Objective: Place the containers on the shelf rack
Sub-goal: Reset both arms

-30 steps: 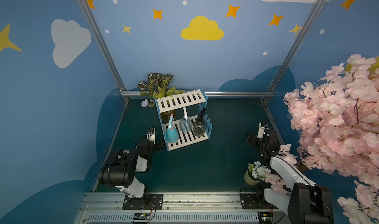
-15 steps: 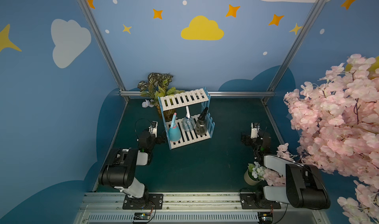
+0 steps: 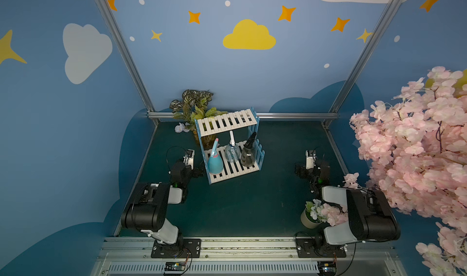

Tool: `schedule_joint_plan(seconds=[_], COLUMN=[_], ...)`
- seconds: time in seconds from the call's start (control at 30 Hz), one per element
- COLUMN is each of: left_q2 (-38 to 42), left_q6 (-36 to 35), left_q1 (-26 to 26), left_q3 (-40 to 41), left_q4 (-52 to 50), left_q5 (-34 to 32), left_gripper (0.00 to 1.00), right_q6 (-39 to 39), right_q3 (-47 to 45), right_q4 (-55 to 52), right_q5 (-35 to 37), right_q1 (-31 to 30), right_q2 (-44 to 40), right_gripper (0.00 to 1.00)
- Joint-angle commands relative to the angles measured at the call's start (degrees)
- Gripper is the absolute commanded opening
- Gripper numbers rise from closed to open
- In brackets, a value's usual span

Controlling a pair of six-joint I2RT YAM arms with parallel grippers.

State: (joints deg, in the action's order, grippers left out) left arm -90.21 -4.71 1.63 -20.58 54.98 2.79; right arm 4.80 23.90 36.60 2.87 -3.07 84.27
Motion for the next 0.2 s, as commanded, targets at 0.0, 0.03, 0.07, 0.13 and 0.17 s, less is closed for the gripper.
schedule_joint_plan(seconds=[0.0,0.03,0.07,0.13,0.17], left_q2=[-0.2,-0.2,-0.2,0.0,0.0], left_q6=[-0.6,-0.6,-0.6,-0.7,-1.0], left_q1=[0.5,0.5,0.5,0.6,0.6], left_q3=[-0.9,-0.9,-0.8,-0.6,-0.6], left_q4=[-1.4,-1.4,-1.4,-1.1,-1.1], left_q5=[2.9,2.9,2.9,3.0,3.6], left_gripper=[1.0,1.0,1.0,1.0,1.0], right_q6=[0.2,0.2,0.2,0.1,0.2], right_q3=[1.0,1.0,1.0,0.9,1.0], right_q4=[1.1,1.2,1.1,1.2,1.3], right_q5=[-0.4,-0.3,-0.3,-0.3,-0.3], right_q1=[0.2,0.2,0.1,0.1,0.1], right_q2=[-0.2,-0.2,-0.2,-0.3,-0.3], right_gripper=[0.98,0.98,0.98,0.98,0.98])
